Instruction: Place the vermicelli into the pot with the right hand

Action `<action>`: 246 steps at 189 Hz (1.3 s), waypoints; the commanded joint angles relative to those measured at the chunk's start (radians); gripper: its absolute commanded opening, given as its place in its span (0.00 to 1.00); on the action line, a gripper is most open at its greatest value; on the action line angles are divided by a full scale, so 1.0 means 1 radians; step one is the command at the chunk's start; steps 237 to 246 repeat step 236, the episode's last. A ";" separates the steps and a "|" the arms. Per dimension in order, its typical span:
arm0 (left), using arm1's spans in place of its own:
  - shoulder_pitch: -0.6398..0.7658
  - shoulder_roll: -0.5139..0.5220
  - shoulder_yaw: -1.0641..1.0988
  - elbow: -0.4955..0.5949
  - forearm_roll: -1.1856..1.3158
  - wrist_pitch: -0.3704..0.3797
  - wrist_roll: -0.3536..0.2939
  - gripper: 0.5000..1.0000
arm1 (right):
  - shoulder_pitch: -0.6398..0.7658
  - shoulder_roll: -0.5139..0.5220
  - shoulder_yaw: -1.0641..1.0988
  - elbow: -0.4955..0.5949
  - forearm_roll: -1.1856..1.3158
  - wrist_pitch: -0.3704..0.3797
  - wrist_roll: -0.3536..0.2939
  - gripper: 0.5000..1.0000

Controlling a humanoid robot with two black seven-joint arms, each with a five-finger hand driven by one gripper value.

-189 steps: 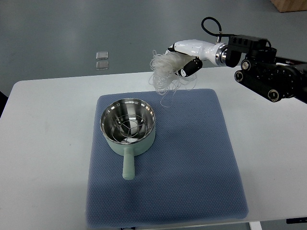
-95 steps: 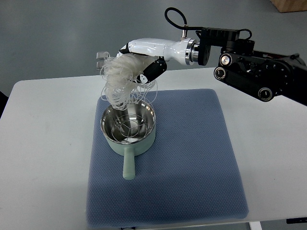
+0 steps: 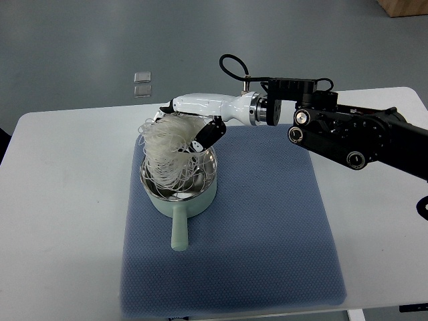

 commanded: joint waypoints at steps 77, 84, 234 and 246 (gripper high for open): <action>0.000 0.000 0.001 0.002 0.000 0.000 0.000 1.00 | -0.167 -0.061 0.304 -0.046 0.030 -0.120 -0.014 0.78; 0.000 0.000 0.001 0.002 0.000 0.000 0.000 1.00 | -0.211 -0.058 0.349 -0.061 0.056 -0.137 -0.014 0.78; -0.002 0.000 0.000 0.000 -0.002 -0.003 0.000 1.00 | -0.472 0.020 0.496 -0.163 0.788 -0.424 -0.089 0.86; -0.002 0.000 0.000 0.000 -0.002 -0.003 0.000 1.00 | -0.472 0.022 0.498 -0.163 0.788 -0.422 -0.089 0.86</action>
